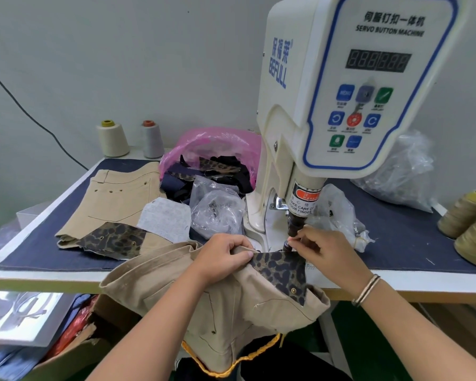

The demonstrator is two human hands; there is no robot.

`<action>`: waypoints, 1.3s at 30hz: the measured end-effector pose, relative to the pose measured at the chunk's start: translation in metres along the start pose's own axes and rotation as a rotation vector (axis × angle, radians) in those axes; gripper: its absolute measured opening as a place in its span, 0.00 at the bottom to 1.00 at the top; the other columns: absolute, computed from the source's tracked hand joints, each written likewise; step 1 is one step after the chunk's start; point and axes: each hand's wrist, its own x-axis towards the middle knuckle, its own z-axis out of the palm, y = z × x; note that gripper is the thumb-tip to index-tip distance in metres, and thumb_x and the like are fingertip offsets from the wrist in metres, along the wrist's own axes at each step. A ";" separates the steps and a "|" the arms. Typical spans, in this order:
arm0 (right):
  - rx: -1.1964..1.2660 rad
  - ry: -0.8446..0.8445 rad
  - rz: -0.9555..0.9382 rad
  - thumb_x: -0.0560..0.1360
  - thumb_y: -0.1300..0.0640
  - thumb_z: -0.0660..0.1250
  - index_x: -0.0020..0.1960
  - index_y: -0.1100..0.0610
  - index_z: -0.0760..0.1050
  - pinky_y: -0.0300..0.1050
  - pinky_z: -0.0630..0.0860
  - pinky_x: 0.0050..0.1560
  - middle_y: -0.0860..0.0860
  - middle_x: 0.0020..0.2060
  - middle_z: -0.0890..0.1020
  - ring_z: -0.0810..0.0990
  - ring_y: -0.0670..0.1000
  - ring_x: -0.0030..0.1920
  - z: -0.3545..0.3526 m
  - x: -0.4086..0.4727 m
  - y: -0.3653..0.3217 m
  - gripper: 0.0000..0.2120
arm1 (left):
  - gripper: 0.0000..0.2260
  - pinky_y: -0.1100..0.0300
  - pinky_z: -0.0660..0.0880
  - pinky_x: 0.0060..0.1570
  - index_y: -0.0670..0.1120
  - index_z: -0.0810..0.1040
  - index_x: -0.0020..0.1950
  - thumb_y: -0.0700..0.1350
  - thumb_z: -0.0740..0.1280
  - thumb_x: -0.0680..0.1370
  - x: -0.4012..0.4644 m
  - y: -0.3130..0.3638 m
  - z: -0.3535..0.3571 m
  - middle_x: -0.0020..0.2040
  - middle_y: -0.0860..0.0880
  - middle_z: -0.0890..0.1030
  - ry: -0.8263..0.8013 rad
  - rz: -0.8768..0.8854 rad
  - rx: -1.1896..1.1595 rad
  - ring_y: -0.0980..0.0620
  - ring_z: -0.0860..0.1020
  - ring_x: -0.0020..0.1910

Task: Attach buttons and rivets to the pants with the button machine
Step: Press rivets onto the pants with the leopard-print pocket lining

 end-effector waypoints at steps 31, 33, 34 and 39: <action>0.482 -0.036 0.459 0.73 0.44 0.65 0.54 0.42 0.76 0.26 0.71 0.42 0.43 0.45 0.81 0.78 0.36 0.46 0.000 -0.043 -0.024 0.10 | 0.06 0.69 0.67 0.38 0.45 0.80 0.44 0.39 0.65 0.79 0.004 0.027 -0.018 0.33 0.55 0.75 -0.271 -0.025 -0.253 0.59 0.71 0.34; 0.608 -0.133 0.656 0.75 0.45 0.66 0.56 0.44 0.74 0.32 0.73 0.44 0.44 0.49 0.81 0.79 0.38 0.48 -0.004 -0.039 -0.024 0.11 | 0.07 0.71 0.68 0.37 0.46 0.80 0.44 0.39 0.64 0.80 0.006 0.034 -0.021 0.34 0.57 0.75 -0.361 -0.023 -0.213 0.61 0.71 0.34; 0.649 -0.176 0.727 0.74 0.44 0.66 0.57 0.45 0.75 0.37 0.75 0.48 0.44 0.49 0.82 0.80 0.41 0.49 -0.007 -0.038 -0.024 0.12 | 0.07 0.71 0.68 0.37 0.46 0.80 0.45 0.39 0.64 0.80 0.006 0.037 -0.022 0.35 0.55 0.75 -0.383 -0.026 -0.206 0.60 0.70 0.35; 0.612 -0.265 0.695 0.76 0.48 0.65 0.52 0.55 0.81 0.50 0.75 0.59 0.50 0.47 0.85 0.82 0.49 0.51 -0.009 -0.049 -0.019 0.13 | 0.06 0.71 0.67 0.36 0.47 0.80 0.43 0.42 0.65 0.79 0.002 0.034 -0.016 0.32 0.57 0.71 -0.367 -0.028 -0.309 0.61 0.68 0.33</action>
